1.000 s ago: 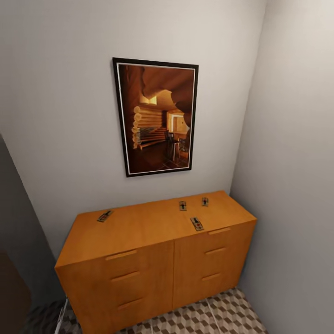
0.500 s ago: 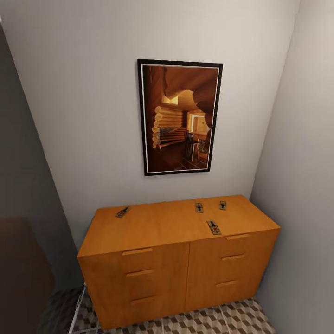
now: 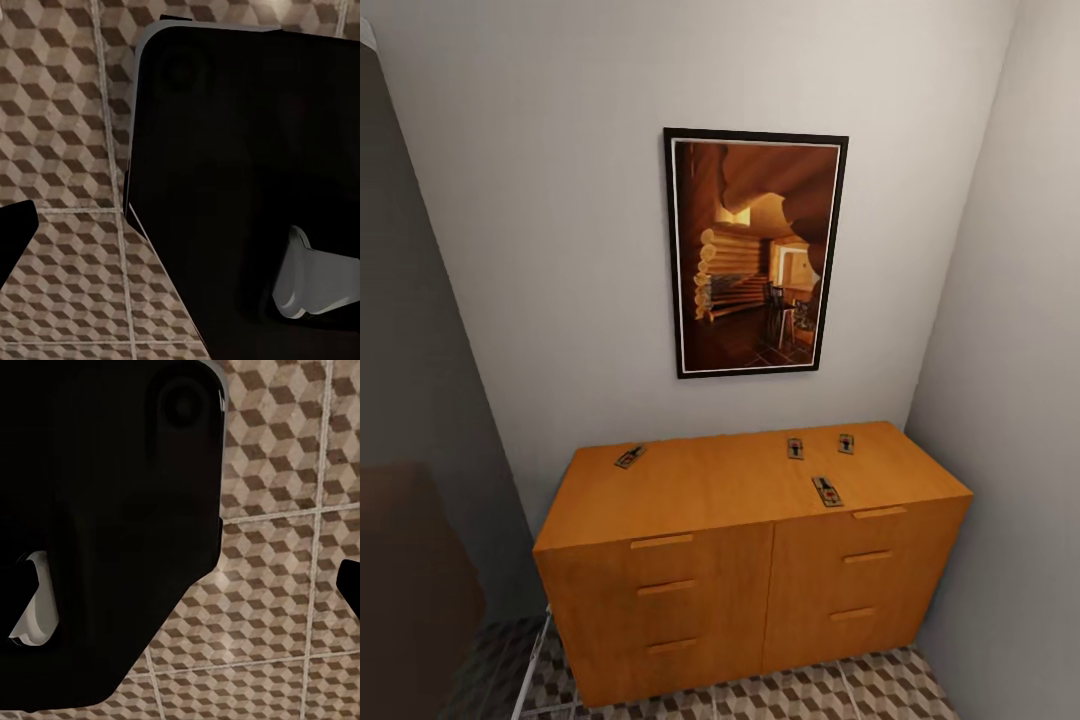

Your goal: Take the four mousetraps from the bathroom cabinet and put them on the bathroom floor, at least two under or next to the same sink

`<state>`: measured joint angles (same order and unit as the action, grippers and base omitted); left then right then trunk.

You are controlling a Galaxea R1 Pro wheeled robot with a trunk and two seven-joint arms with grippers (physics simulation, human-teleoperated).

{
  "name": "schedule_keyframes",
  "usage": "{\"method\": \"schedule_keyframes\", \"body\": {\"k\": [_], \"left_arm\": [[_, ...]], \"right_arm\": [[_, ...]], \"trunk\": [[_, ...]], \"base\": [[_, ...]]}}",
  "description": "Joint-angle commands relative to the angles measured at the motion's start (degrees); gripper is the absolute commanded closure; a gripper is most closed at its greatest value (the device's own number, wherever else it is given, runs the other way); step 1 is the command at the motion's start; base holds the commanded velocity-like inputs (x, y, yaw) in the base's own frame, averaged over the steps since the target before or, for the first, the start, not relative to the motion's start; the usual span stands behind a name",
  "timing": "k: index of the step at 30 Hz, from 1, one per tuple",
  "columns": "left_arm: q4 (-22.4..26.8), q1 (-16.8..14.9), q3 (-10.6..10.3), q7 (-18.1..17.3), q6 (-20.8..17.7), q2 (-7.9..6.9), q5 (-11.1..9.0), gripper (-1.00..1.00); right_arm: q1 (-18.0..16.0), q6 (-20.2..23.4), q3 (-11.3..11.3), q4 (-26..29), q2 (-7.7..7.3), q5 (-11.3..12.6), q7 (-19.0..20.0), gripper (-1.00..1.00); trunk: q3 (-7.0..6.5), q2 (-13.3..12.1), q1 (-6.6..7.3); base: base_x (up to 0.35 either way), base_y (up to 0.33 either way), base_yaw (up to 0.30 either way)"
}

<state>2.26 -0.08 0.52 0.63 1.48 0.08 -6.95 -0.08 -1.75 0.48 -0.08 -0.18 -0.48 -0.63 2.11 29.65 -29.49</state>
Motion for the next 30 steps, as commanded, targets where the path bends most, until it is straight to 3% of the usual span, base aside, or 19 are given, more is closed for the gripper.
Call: {"method": "schedule_keyframes", "body": {"k": [1,30], "left_arm": [[0.0,0.0,0.0,0.0,0.1,0.01,-0.5,-1.00],[0.0,0.0,0.0,0.0,0.2,0.01,-0.4,-1.00]], "right_arm": [[0.0,-0.2,0.0,0.0,0.00,0.0,-0.1,-1.00],[0.0,-0.3,0.0,0.0,0.00,0.0,-0.1,-1.00]], "trunk": [[0.09,0.1,-0.02],[0.09,0.1,-0.02]], "base": [[0.000,0.000,0.007],[0.000,0.000,0.001]]}}
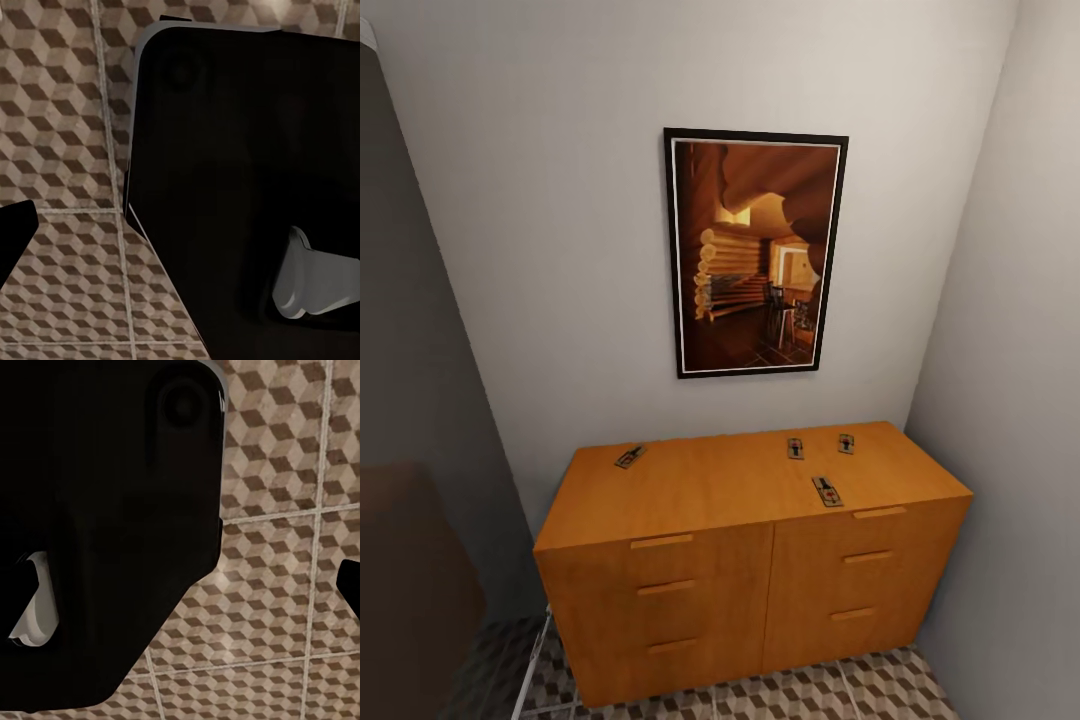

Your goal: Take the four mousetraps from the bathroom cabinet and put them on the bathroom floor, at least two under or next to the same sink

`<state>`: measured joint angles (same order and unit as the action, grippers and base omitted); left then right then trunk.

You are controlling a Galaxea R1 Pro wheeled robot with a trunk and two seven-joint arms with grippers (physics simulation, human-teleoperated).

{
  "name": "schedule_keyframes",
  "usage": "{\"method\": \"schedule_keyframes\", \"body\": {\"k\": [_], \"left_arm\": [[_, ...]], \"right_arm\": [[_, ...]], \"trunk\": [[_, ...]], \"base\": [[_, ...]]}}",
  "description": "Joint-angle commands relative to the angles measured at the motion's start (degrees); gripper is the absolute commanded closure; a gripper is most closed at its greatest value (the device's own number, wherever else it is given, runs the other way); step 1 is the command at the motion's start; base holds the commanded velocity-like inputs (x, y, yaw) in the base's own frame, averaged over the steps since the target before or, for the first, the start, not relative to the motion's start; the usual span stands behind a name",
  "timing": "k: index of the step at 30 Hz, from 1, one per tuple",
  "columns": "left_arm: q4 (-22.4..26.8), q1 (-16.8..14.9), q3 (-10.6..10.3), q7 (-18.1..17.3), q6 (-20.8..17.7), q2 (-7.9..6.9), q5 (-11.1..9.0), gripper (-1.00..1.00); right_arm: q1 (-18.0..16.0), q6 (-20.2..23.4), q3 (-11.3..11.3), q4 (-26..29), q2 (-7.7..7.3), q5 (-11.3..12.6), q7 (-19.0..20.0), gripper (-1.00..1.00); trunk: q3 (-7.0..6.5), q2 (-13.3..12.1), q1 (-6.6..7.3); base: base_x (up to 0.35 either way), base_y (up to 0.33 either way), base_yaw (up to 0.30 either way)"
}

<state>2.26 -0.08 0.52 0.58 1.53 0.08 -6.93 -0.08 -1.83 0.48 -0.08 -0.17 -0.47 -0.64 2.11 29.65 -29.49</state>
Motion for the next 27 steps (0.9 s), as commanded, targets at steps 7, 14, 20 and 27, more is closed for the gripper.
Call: {"method": "schedule_keyframes", "body": {"k": [7,14,20,27], "left_arm": [[0.0,0.0,0.0,0.0,0.1,0.01,-0.5,-1.00],[0.0,0.0,0.0,0.1,0.1,0.01,-0.5,-1.00],[0.0,0.0,0.0,0.0,0.1,0.01,-0.5,-1.00],[0.0,0.0,0.0,0.0,0.1,0.01,-0.5,-1.00]], "right_arm": [[0.0,-0.2,0.0,0.0,0.00,0.0,-0.1,-1.00],[0.0,-0.2,0.0,0.0,0.00,0.0,-0.1,-1.00],[0.0,-0.2,0.0,0.0,0.00,0.0,-0.1,-1.00],[0.0,-0.2,0.0,0.0,0.00,0.0,-0.1,-1.00]], "trunk": [[0.09,0.1,-0.02],[0.09,0.1,-0.02],[0.09,0.1,-0.02],[0.09,0.1,-0.02]], "base": [[0.000,0.000,0.000],[0.000,0.000,0.000],[0.000,0.000,0.000],[0.000,0.000,0.000]]}}
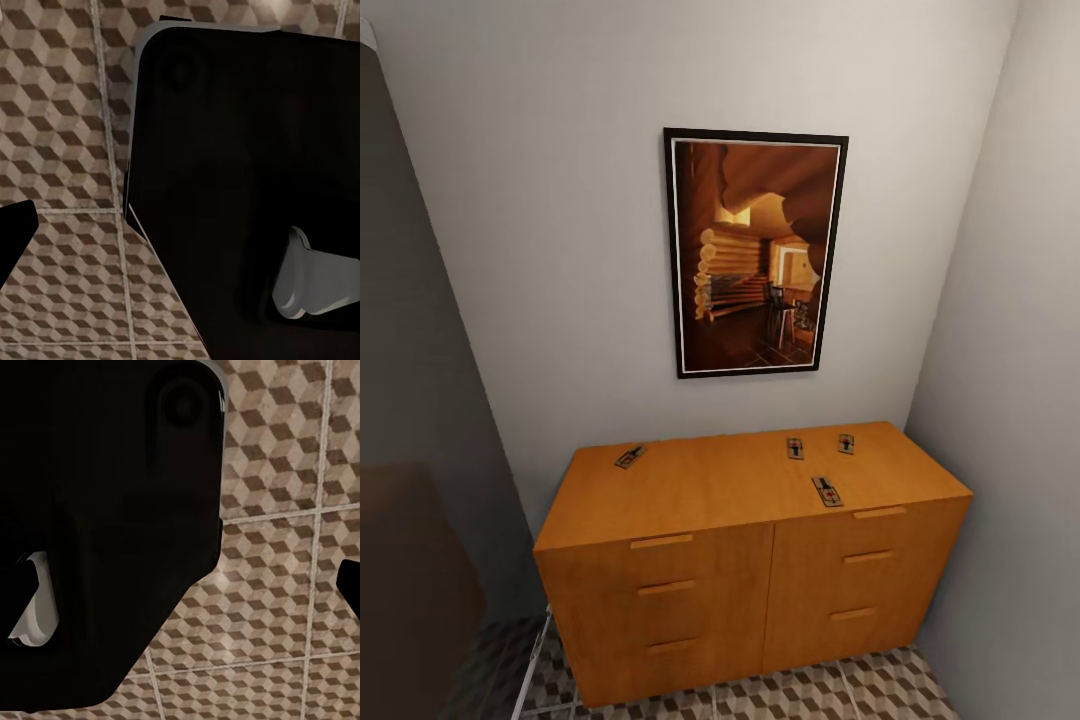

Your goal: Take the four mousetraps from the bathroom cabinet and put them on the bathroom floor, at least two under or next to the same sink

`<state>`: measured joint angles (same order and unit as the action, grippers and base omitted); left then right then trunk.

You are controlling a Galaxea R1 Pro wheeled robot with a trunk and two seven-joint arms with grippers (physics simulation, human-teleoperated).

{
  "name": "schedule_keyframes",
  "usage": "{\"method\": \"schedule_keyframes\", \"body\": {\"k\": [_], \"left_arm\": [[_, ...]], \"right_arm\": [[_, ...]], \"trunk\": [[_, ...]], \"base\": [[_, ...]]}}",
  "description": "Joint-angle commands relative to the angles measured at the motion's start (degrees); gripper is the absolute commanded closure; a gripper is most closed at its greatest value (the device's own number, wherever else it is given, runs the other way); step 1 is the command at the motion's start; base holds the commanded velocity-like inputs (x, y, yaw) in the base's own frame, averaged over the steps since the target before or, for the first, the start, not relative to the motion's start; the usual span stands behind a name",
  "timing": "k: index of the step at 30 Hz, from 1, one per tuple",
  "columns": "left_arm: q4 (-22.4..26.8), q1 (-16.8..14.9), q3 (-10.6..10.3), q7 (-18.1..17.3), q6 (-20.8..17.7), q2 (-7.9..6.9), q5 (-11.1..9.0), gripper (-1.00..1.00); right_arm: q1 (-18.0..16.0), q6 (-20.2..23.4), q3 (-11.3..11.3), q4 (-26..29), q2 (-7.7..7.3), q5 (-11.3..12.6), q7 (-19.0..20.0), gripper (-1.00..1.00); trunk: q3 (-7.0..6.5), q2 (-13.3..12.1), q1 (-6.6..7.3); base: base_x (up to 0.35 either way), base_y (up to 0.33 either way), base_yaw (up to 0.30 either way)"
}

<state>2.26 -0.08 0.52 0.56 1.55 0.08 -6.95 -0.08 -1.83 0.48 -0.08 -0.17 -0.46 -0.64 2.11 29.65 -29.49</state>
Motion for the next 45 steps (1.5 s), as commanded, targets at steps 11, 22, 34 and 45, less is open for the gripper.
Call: {"method": "schedule_keyframes", "body": {"k": [11,22,34,45], "left_arm": [[0.0,0.0,0.0,0.1,0.1,0.03,-0.4,-1.00],[0.0,0.0,0.0,0.1,0.0,0.02,-0.5,-1.00],[0.0,0.0,0.1,0.1,0.1,0.01,-0.5,-1.00],[0.0,0.0,0.1,0.1,0.1,0.01,-0.5,-1.00]], "right_arm": [[0.0,-0.2,0.0,0.0,0.00,-0.1,-0.1,-1.00],[0.0,-0.2,0.0,0.0,0.00,-0.1,-0.1,-1.00],[0.0,-0.2,0.0,0.0,0.00,-0.1,-0.1,-1.00],[0.0,-0.1,0.0,0.0,-0.02,-0.1,-0.1,-1.00]], "trunk": [[0.09,0.1,-0.02],[0.09,0.1,-0.02],[0.09,0.1,-0.02],[0.09,0.1,-0.02]], "base": [[0.000,0.000,0.000],[0.080,0.000,0.000],[0.222,0.000,0.000],[0.036,0.000,0.000]]}}
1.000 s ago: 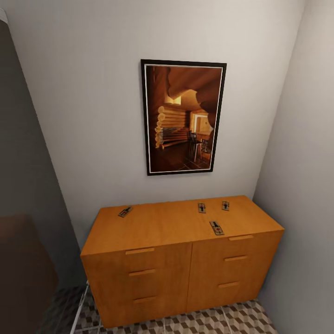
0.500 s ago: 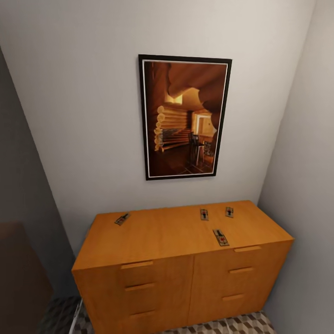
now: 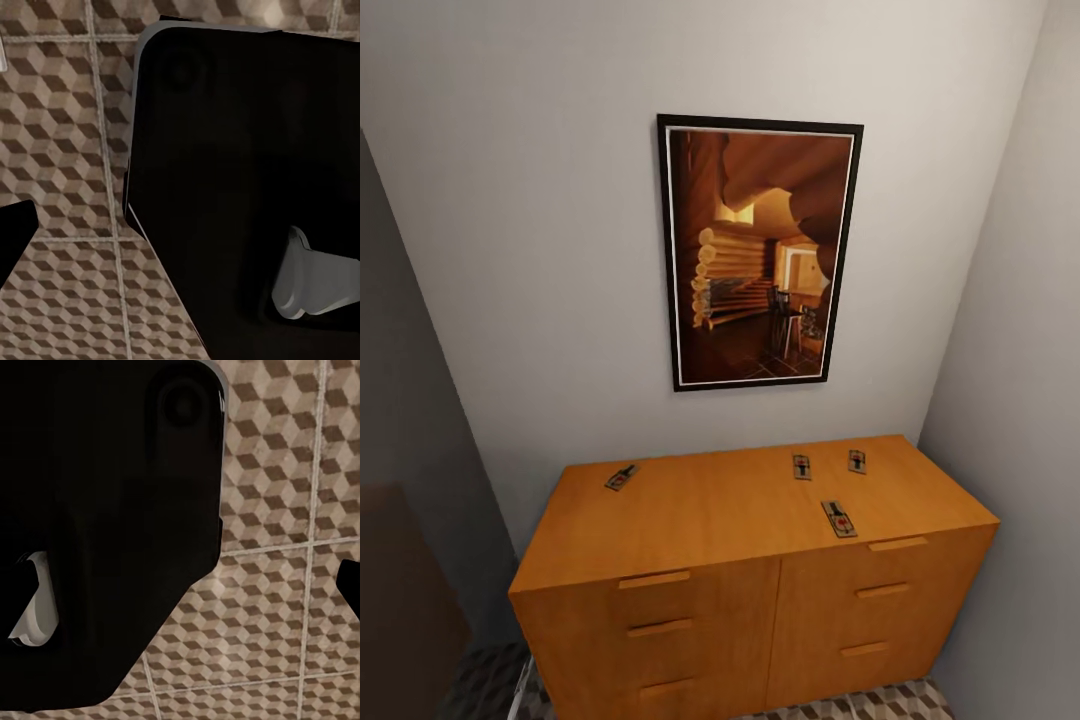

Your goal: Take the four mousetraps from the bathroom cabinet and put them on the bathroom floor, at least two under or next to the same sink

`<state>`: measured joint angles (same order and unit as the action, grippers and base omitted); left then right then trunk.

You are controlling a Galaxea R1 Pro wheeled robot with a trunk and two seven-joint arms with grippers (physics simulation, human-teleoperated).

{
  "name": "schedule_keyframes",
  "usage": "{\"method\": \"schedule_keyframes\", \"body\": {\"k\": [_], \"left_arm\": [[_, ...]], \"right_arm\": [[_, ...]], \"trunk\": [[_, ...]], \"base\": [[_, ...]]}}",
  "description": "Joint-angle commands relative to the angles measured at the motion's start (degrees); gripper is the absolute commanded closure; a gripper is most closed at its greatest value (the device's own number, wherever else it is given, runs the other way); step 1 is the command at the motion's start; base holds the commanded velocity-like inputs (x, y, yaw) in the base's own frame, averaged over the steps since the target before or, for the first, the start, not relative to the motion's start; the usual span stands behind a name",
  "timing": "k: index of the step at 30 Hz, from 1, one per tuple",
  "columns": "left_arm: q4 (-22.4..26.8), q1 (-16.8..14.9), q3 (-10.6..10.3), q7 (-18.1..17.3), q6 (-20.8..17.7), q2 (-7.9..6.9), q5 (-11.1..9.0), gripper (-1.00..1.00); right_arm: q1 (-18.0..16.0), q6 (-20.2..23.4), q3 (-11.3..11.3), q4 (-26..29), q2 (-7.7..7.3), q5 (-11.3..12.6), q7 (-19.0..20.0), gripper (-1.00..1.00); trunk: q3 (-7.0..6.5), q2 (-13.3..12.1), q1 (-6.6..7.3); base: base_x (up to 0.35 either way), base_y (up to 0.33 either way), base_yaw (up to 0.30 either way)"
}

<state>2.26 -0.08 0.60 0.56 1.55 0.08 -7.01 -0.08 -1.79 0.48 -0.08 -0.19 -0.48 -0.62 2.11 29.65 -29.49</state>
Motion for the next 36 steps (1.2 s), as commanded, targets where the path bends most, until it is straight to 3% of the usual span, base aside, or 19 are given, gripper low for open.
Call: {"method": "schedule_keyframes", "body": {"k": [1,36], "left_arm": [[0.0,0.0,0.0,0.1,0.1,0.01,-0.5,-1.00],[0.0,0.0,0.0,0.1,0.1,0.06,-0.5,-1.00]], "right_arm": [[0.0,-0.2,0.0,0.0,0.00,0.0,-0.1,-1.00],[0.0,-0.3,0.0,0.0,-0.24,-0.1,0.5,-1.00]], "trunk": [[0.09,0.1,-0.02],[0.09,0.1,-0.02]], "base": [[0.008,0.000,0.000],[0.001,0.000,0.000]]}}
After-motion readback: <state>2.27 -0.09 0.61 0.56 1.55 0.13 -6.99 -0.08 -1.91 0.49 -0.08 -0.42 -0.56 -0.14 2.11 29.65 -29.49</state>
